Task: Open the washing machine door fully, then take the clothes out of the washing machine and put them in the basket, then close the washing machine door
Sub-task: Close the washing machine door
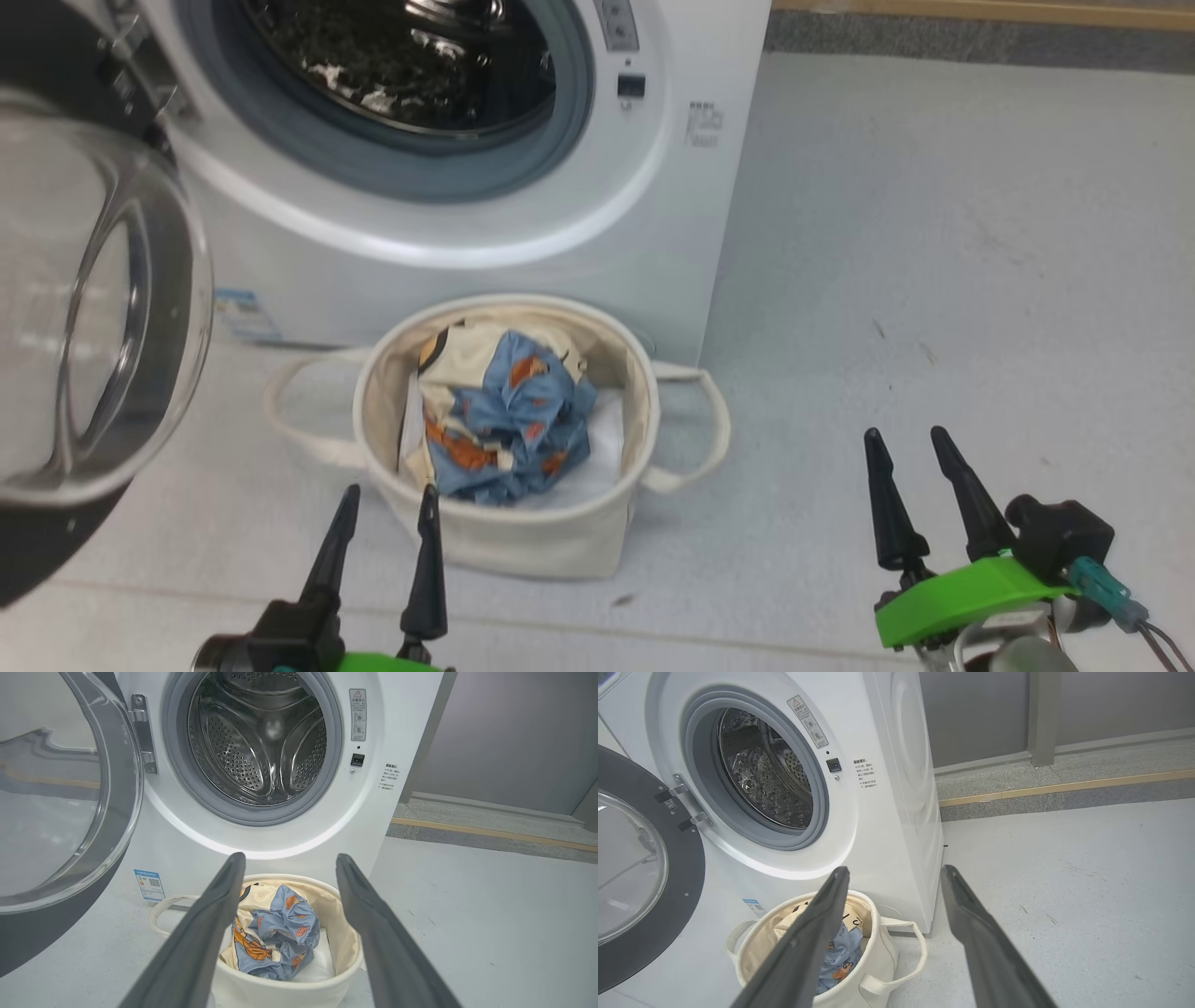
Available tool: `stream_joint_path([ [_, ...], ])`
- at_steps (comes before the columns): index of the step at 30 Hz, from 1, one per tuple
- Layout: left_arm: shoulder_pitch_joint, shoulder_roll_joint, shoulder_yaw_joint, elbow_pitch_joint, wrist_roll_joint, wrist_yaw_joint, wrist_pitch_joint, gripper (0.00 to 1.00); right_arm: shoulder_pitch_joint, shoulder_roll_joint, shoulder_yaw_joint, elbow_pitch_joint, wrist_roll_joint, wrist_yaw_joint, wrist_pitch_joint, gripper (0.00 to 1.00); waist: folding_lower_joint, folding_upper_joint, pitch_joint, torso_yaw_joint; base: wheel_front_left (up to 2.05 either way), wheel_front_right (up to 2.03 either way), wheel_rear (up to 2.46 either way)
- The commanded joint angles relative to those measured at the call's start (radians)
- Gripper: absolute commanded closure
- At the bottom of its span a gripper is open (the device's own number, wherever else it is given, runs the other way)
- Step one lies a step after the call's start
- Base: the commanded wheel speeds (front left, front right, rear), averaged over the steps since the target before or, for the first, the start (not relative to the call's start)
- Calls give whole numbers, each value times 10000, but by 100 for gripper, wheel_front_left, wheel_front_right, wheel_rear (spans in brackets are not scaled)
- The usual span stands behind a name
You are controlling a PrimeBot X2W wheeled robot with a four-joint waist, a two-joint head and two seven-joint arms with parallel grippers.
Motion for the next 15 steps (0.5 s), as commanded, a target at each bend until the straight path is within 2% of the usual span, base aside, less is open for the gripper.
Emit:
stream_joint_path([
  [1, -447, 26, 262, -364, 82, 31, -47, 0, -387, 17, 195, -300, 26, 6, -49, 0, 0, 0, 18, 20, -173, 173, 0],
  [8, -567, 26, 126, -466, 250, 62, -47, 0, -443, 17, 224, -460, 95, 6, -49, 0, 0, 0, 185, 239, -118, 118, 0],
  [15, -608, 26, -42, -572, 153, 169, -47, 0, -412, 17, 286, -764, 121, 6, -49, 0, 0, 0, 239, 710, -26, 26, 0],
])
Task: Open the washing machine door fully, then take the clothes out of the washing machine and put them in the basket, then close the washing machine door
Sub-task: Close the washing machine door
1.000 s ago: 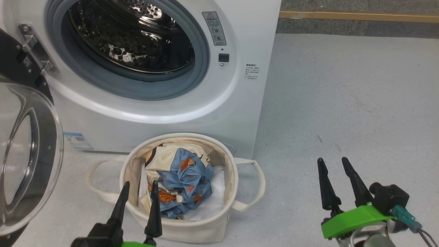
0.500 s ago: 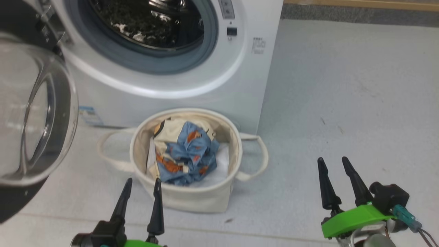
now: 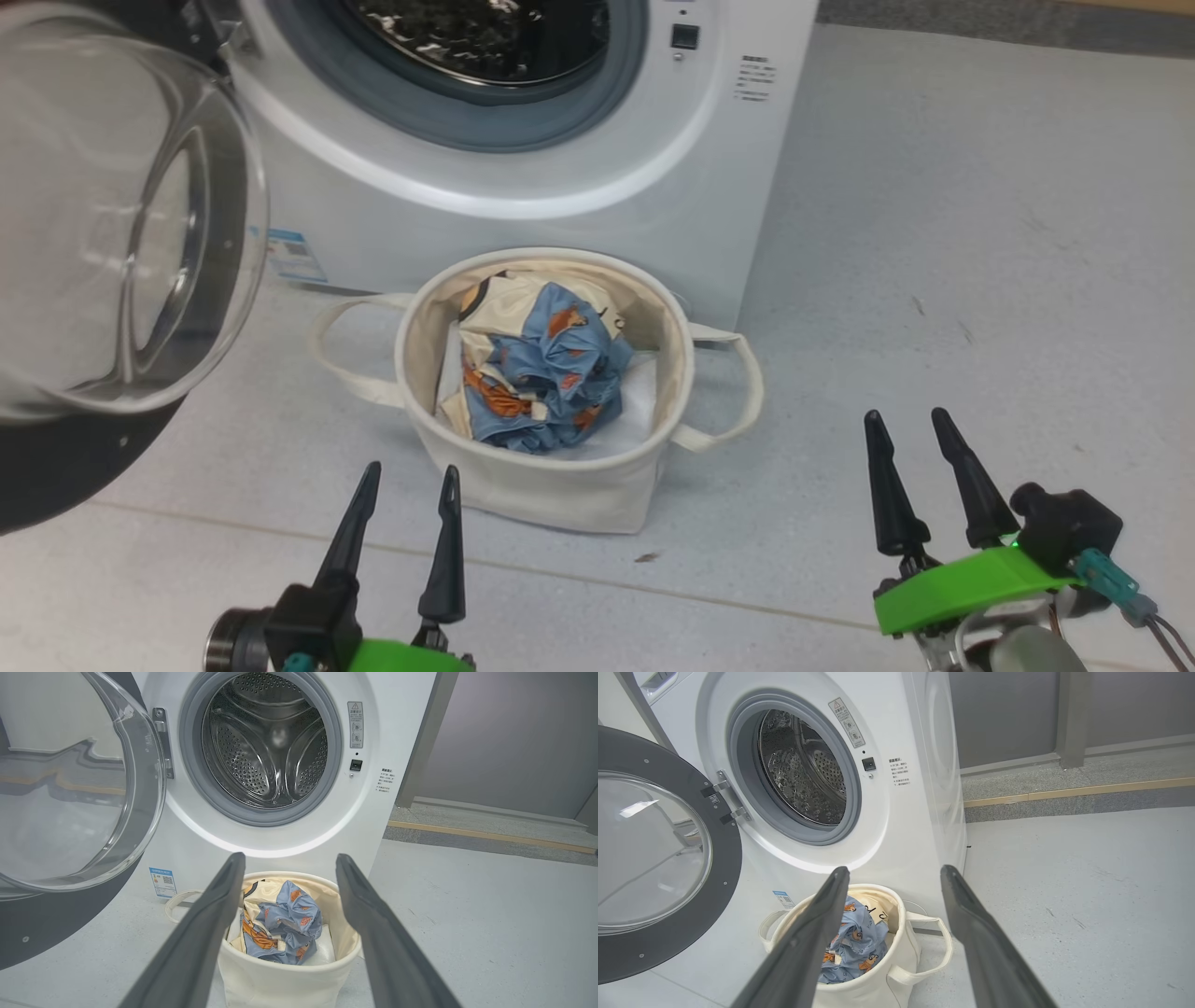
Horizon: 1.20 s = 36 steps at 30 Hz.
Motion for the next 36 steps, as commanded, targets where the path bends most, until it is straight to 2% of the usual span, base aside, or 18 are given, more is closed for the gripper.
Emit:
stream_joint_path([
  [1, -356, 26, 224, -392, -43, 94, -47, 0, -364, 15, 273, -415, -5, 6, -49, 0, 0, 0, -7, 189, 0, 0, 0],
  [12, -329, 26, 110, -645, 18, 222, -47, 0, -319, 15, 973, -821, -56, 6, -49, 0, 0, 0, 18, 1142, 0, 0, 0],
  [27, -69, 26, -319, -845, -191, 573, -47, 0, -168, 15, 1740, -1052, -235, 6, -49, 0, 0, 0, -294, 3503, 0, 0, 0],
  [36, 34, 26, -408, -912, -161, 610, -47, 0, -52, 15, 2013, -1293, -114, 6, -49, 0, 0, 0, -428, 4547, 0, 0, 0],
])
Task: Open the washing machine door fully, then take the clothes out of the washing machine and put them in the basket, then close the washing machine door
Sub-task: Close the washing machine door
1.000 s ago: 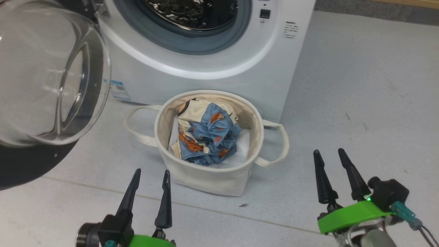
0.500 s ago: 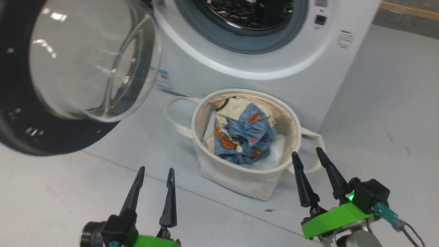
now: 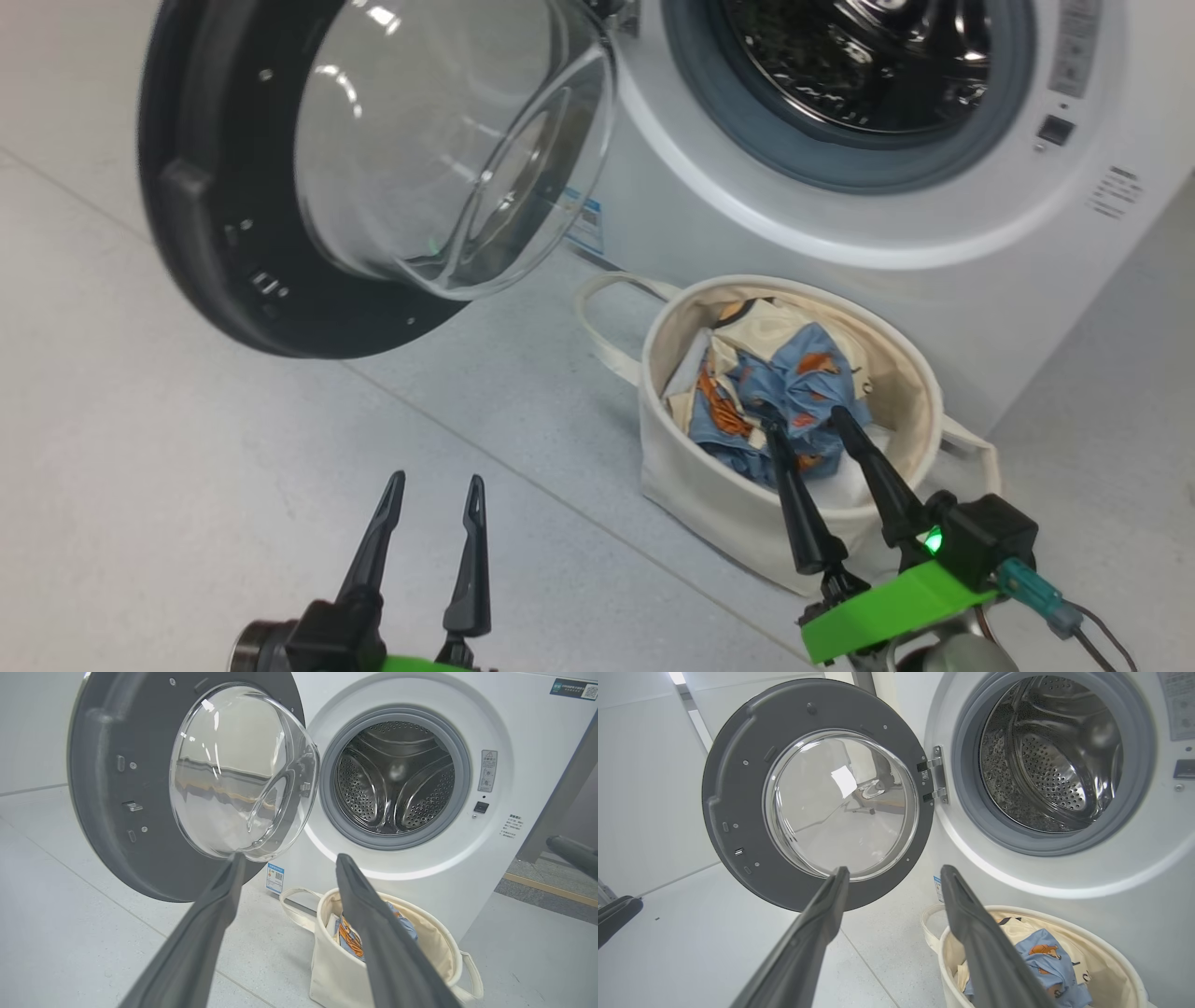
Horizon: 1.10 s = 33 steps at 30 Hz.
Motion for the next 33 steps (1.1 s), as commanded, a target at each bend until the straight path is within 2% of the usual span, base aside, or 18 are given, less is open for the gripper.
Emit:
stream_joint_path([
  [1, -180, 26, 266, -418, -2, 80, -47, 0, -139, 19, 278, -373, 59, 6, -49, 0, 0, 0, -14, 236, 0, 0, 0],
  [9, -96, 26, 370, -518, -4, 140, -47, 0, -152, 19, 471, -340, 84, 6, -49, 0, 0, 0, 37, 540, 0, 0, 0],
  [33, 11, 26, 575, -724, 85, 92, -47, 0, -124, 19, 447, -252, 191, 6, -49, 0, 0, 0, -48, 523, 0, 0, 0],
])
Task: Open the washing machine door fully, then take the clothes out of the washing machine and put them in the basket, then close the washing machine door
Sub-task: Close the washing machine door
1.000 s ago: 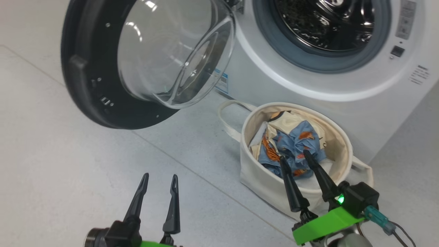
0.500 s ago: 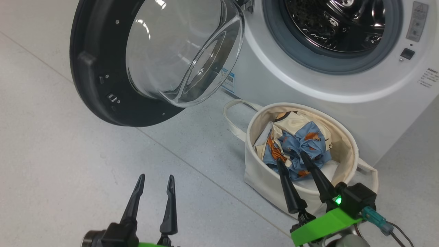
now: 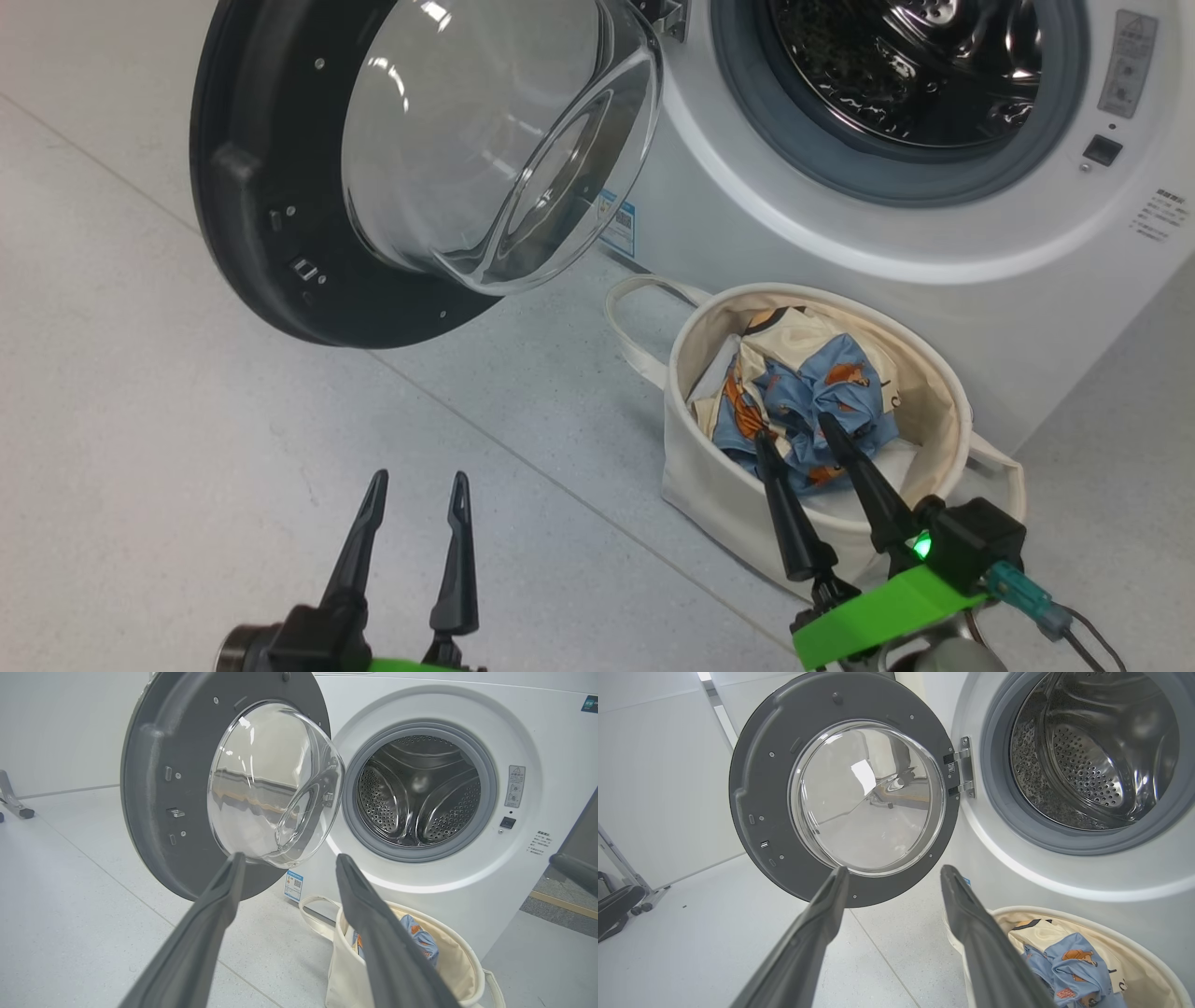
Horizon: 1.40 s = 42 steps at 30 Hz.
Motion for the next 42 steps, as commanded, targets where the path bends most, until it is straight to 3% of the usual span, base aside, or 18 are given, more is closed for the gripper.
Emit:
stream_joint_path([
  [1, -146, 24, 362, -404, 57, -3, -47, 0, -126, 19, 199, -315, 39, 6, -49, 0, 0, 0, 5, 0, 0, 0, 0],
  [2, -141, 24, 361, -400, 46, -37, -47, 0, -124, 19, 200, -314, 40, 6, -49, 0, 0, 0, 6, 2, 0, 0, 0],
  [3, -138, 24, 362, -400, 54, -92, -47, 99, -123, 19, 200, -306, 40, 6, -49, 0, 0, 0, 1, 5, 0, 0, 0],
  [8, -139, 24, 886, -649, 143, -261, -47, 100, -120, 19, 201, -263, -11, 6, -49, 0, 0, 0, 54, 26, 0, 0, 0],
  [12, -32, 24, 2420, -1561, -722, -448, -47, 100, -141, 19, 157, -242, -85, 6, -49, 0, 0, 0, 157, 29, 0, 0, 0],
  [18, -183, 594, 5337, -2366, -1866, -1728, -47, 100, -242, 19, 153, -173, -293, 6, -49, 0, 0, 0, 481, -20, 0, 0, 0],
  [21, -692, 1293, 6434, -1899, -2935, -2548, -47, 100, -367, 19, 143, -165, -416, 6, -49, 0, 0, 0, 724, -97, 0, 0, 0],
  [25, -1879, 2593, 7220, -452, -5558, -2985, 809, 100, -520, 19, 164, -127, -637, 6, -49, 0, 0, 0, 1078, -236, 0, 0, 0],
  [30, -3392, 4819, 7292, 881, -8407, -3055, 2234, 100, -782, 19, 146, -120, -909, 6, -49, 0, 0, 0, 1528, -569, 0, 0, 0],
  [33, -4067, 5846, 7235, 1453, -10037, -3058, 2824, 100, -949, 19, 147, -139, -1054, 6, -49, 0, 0, 0, 1788, -887, 0, 0, 0],
  [36, -4650, 6599, 7397, 2454, -11099, -3059, 3435, 100, -1095, 19, 119, -155, -1173, 6, -49, 0, 0, 0, 2061, -1229, 0, 0, 0],
  [39, -5005, 6994, 7406, 3016, -11582, -3060, 3818, 100, -1177, 19, 114, -174, -1214, 6, -49, 0, 0, 0, 2198, -1491, 0, 0, 0],
  [42, -5473, 7477, 7325, 3907, -12546, -3061, 4945, 100, -1330, 19, 26, -266, -1245, 6, -49, 0, 0, 0, 2466, -2045, 0, 0, 0],
])
